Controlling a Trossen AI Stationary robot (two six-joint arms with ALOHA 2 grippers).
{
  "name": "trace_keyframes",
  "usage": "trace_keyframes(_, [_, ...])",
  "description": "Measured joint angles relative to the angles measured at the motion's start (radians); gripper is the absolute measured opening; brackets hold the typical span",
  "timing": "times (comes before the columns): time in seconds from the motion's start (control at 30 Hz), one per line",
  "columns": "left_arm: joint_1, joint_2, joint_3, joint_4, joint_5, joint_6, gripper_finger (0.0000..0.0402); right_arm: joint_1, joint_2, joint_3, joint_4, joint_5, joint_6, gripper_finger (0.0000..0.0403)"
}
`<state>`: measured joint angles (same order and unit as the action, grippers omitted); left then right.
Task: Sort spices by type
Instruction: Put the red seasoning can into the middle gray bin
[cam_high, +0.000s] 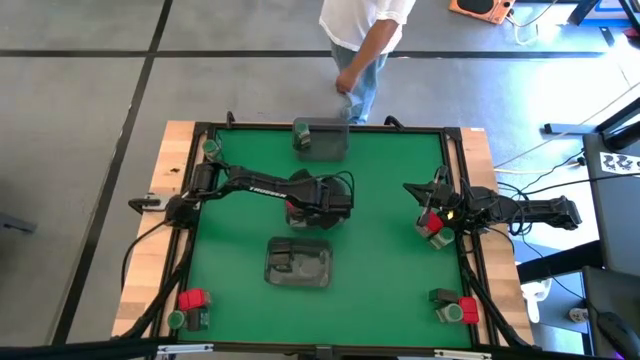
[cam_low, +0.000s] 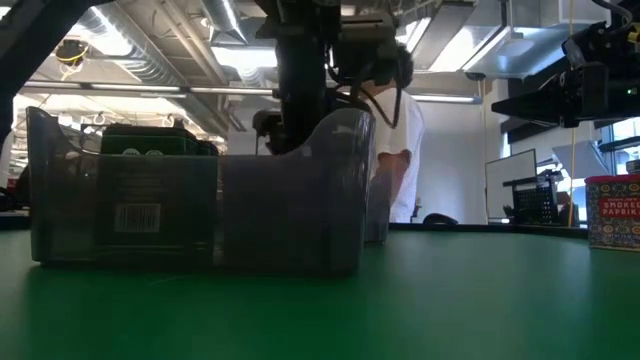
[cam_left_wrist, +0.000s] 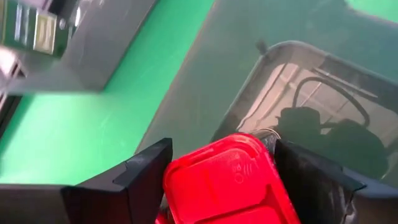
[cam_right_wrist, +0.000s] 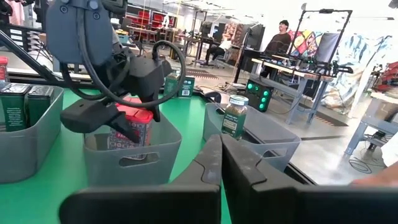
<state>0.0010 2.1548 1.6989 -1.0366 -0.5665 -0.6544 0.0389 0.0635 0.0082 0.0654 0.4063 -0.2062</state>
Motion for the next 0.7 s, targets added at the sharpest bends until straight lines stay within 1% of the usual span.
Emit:
trace_keyframes(0.17, [-0.002, -0.002, 0.000, -0.088, 0.001, -0.102, 0.0280, 0.000, 0.000, 0.000, 0.000, 0.000, 0.000, 0.0005])
trace_keyframes(0.3, [-0.003, -0.002, 0.011, -0.115, 0.004, -0.121, 0.0280, 0.000, 0.000, 0.000, 0.000, 0.000, 0.000, 0.0005])
trace_keyframes(0.53, [-0.031, -0.002, 0.145, -0.168, 0.002, -0.032, 0.0280, 0.000, 0.000, 0.000, 0.007, 0.000, 0.000, 0.0005])
trace_keyframes(0.63, [-0.068, -0.010, 0.187, -0.203, -0.005, 0.055, 0.0280, 0.000, 0.000, 0.000, 0.021, -0.002, 0.003, 0.0005])
trace_keyframes(0.7, [-0.101, -0.018, 0.187, -0.218, 0.000, 0.129, 0.0280, 0.000, 0.000, 0.000, 0.032, -0.011, 0.054, 0.0005])
